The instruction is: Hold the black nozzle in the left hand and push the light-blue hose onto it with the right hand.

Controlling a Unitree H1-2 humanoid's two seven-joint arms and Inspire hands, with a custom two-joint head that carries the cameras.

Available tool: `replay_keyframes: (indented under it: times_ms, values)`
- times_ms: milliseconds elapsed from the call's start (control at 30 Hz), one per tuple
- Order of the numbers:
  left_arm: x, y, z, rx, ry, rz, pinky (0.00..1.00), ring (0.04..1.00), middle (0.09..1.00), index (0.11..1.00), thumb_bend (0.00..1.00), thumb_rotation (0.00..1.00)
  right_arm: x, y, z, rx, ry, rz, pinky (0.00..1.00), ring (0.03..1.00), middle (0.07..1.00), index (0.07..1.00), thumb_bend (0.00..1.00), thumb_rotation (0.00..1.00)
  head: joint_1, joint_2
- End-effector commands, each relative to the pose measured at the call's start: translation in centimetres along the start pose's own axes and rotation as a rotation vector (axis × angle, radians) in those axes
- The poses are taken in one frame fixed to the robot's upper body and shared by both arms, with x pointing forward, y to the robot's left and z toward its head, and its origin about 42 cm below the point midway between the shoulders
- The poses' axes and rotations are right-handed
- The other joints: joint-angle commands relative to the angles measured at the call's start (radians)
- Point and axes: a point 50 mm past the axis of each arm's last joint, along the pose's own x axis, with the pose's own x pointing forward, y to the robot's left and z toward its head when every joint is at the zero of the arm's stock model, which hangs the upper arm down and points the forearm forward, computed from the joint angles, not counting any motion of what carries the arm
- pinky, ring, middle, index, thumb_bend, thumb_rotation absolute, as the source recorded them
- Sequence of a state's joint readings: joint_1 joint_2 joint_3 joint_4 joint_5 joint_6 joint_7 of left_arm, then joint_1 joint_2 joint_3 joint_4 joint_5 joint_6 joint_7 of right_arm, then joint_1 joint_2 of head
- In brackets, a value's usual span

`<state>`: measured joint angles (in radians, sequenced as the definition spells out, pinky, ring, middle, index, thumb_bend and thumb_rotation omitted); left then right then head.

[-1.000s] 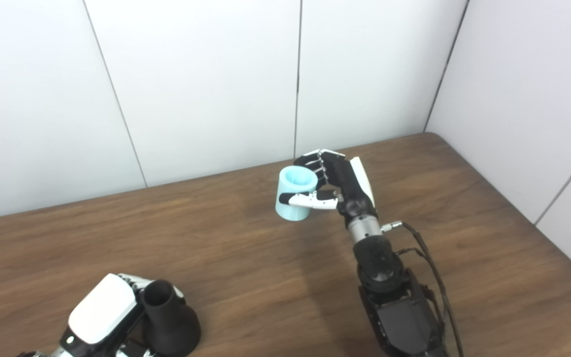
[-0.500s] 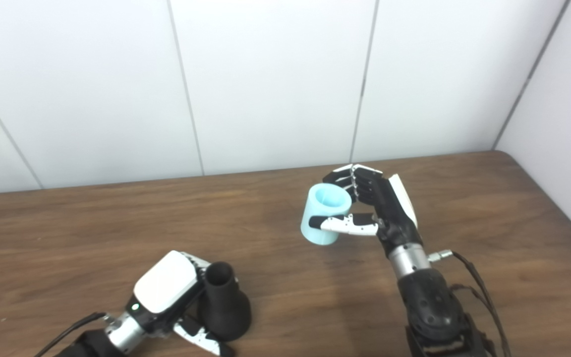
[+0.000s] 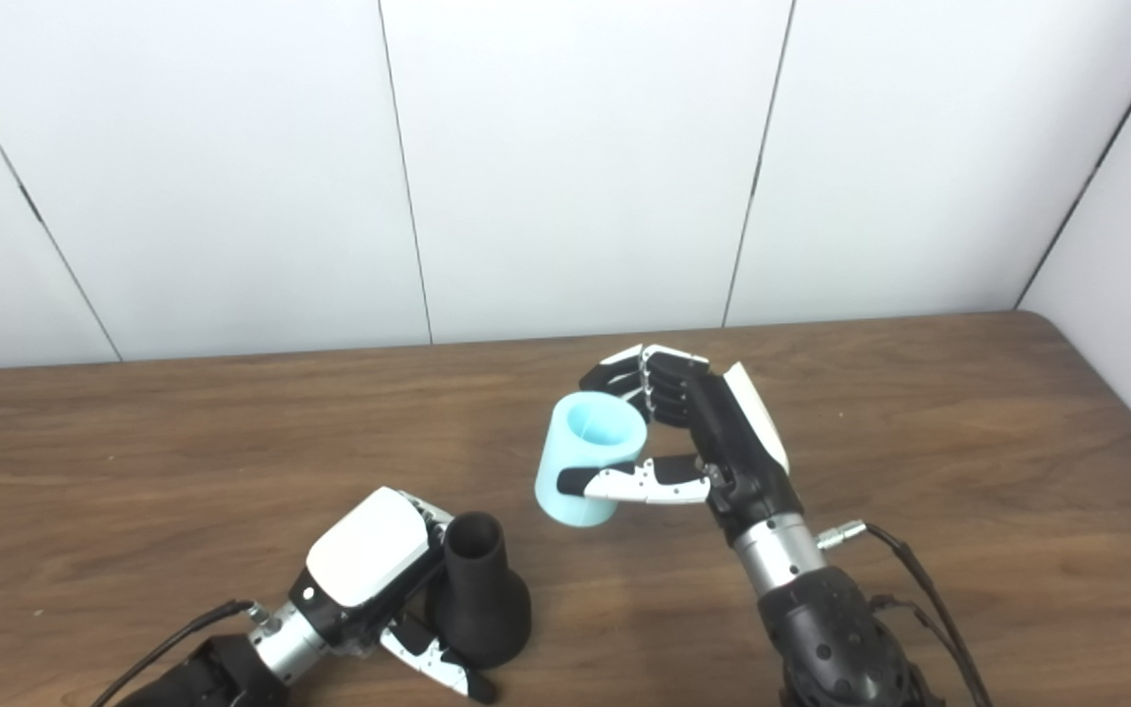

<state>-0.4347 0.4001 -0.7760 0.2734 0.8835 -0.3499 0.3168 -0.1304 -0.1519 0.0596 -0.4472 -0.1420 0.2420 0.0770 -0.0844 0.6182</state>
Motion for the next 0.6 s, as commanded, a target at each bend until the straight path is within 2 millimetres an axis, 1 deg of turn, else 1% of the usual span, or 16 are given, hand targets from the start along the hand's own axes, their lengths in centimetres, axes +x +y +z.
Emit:
replay_keyframes:
  times_ms: [0, 67, 200, 233, 267, 333, 367, 467, 533, 567]
  values:
    - [-2.9, -6.9, 3.0, -0.013, -0.023, -0.352, 0.24, 0.261, 0.438, 0.491, 0.52, 0.00, 0.7, 0.0, 2.7, -0.023, -0.140, -0.012, 0.33, 0.406, 0.503, 0.526, 0.51, 0.00, 0.001, -0.001]
    - [-3.0, -7.0, 3.0, -0.021, -0.025, -0.339, 0.22, 0.247, 0.462, 0.483, 0.52, 0.00, 0.6, 0.4, 2.7, -0.032, -0.163, 0.006, 0.33, 0.401, 0.505, 0.529, 0.51, 0.00, 0.001, 0.000]
    - [-3.0, -7.1, 3.0, -0.023, -0.024, -0.340, 0.23, 0.252, 0.471, 0.480, 0.52, 0.00, 0.4, 1.1, 2.7, -0.023, -0.181, 0.031, 0.32, 0.390, 0.510, 0.532, 0.51, 0.00, 0.000, 0.000]
    - [-3.1, -7.0, 3.0, -0.020, -0.026, -0.338, 0.24, 0.254, 0.431, 0.493, 0.52, 0.00, 0.3, 1.3, 2.6, -0.016, -0.185, 0.036, 0.32, 0.391, 0.509, 0.532, 0.51, 0.00, -0.001, 0.000]
    - [-3.1, -7.0, 3.1, -0.022, -0.026, -0.339, 0.24, 0.258, 0.412, 0.502, 0.51, 0.00, 0.2, 1.6, 2.6, -0.005, -0.187, 0.045, 0.32, 0.393, 0.507, 0.533, 0.51, 0.00, -0.001, 0.000]
    - [-3.1, -7.0, 3.1, -0.025, -0.026, -0.338, 0.24, 0.255, 0.459, 0.485, 0.52, 0.00, 0.1, 2.0, 2.4, 0.010, -0.188, 0.058, 0.32, 0.394, 0.505, 0.534, 0.51, 0.00, 0.000, 0.001]
    - [-3.2, -7.0, 3.1, -0.029, -0.028, -0.329, 0.23, 0.248, 0.465, 0.483, 0.52, 0.00, 0.1, 2.2, 2.4, 0.011, -0.188, 0.062, 0.31, 0.391, 0.505, 0.535, 0.51, 0.00, -0.001, 0.002]
    - [-3.2, -7.0, 3.1, -0.030, -0.030, -0.319, 0.21, 0.224, 0.470, 0.480, 0.52, 0.00, 0.0, 2.8, 2.3, 0.020, -0.189, 0.067, 0.31, 0.389, 0.502, 0.539, 0.51, 0.00, -0.002, 0.003]
    - [-3.2, -7.0, 3.1, -0.026, -0.028, -0.328, 0.23, 0.250, 0.407, 0.502, 0.52, 0.00, 0.0, 3.0, 2.3, 0.032, -0.190, 0.072, 0.30, 0.386, 0.501, 0.541, 0.51, 0.00, -0.002, 0.003]
    - [-3.2, -7.0, 3.1, -0.022, -0.028, -0.334, 0.24, 0.254, 0.439, 0.491, 0.52, 0.00, 0.0, 3.1, 2.3, 0.040, -0.188, 0.076, 0.30, 0.389, 0.500, 0.540, 0.51, 0.00, -0.002, 0.003]
